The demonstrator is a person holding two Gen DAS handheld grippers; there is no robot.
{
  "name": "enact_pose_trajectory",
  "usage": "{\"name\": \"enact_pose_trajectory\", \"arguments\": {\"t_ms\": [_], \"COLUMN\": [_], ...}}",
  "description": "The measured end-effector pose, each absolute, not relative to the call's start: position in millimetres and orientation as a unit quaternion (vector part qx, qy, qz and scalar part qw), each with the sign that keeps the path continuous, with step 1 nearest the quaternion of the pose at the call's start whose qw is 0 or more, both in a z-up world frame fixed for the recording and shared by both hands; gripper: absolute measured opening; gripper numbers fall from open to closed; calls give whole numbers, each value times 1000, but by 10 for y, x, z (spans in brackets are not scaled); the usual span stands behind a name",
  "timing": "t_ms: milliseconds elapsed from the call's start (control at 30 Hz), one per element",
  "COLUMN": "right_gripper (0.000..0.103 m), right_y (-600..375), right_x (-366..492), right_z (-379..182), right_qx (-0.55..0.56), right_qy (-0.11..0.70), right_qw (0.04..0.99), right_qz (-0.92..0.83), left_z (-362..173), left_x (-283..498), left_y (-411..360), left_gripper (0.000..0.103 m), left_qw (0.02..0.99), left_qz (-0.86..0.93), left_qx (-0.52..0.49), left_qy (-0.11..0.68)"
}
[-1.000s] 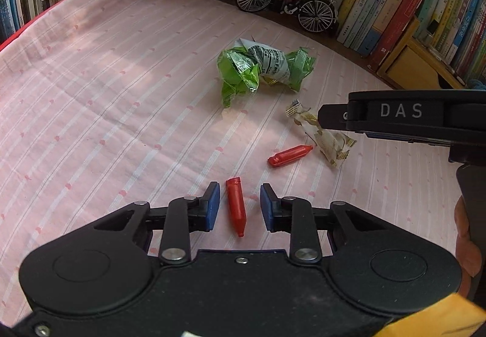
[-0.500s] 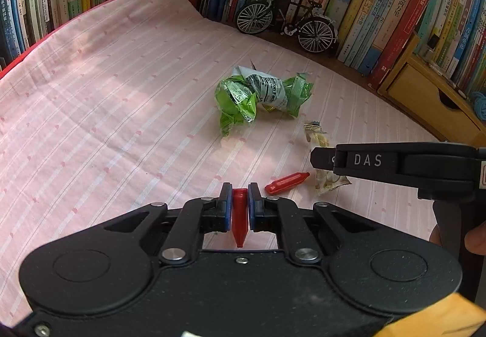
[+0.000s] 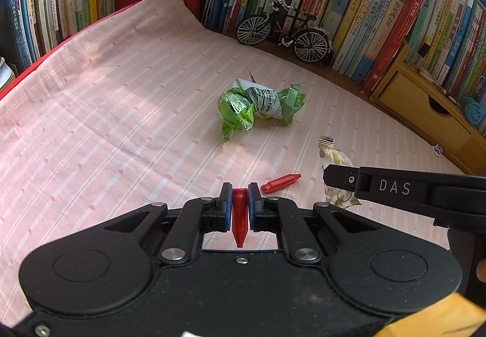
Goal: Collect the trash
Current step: 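Grasp the red crayon cap with the left tool while the right tool grasps the clear snack wrapper, then carry the red cap and clear wrapper in both tools to the trash bin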
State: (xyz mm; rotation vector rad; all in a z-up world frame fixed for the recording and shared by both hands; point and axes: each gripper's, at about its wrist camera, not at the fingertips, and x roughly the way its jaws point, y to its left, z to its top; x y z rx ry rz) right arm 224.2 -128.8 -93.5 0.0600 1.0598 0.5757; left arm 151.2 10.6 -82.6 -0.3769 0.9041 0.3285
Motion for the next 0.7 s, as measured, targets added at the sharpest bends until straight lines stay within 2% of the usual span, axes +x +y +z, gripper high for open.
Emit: {"name": "enact_pose_trajectory", "arguments": {"t_ms": [267, 700], "right_gripper": [27, 27], "right_y": [-1464, -1410], "right_x": [1911, 1069], "right_z": [-714, -438], "right_qx": [42, 42], "right_qy": [493, 485], "right_qw": [830, 835], "right_qz": [256, 257], "left_z": [-553, -348], "left_x": [1174, 122], "left_y": [88, 246], "left_gripper": [10, 10], "left_qw": [876, 879], "left_qz": [159, 165], "left_qx": [-179, -187], "left_qy": [418, 407]}}
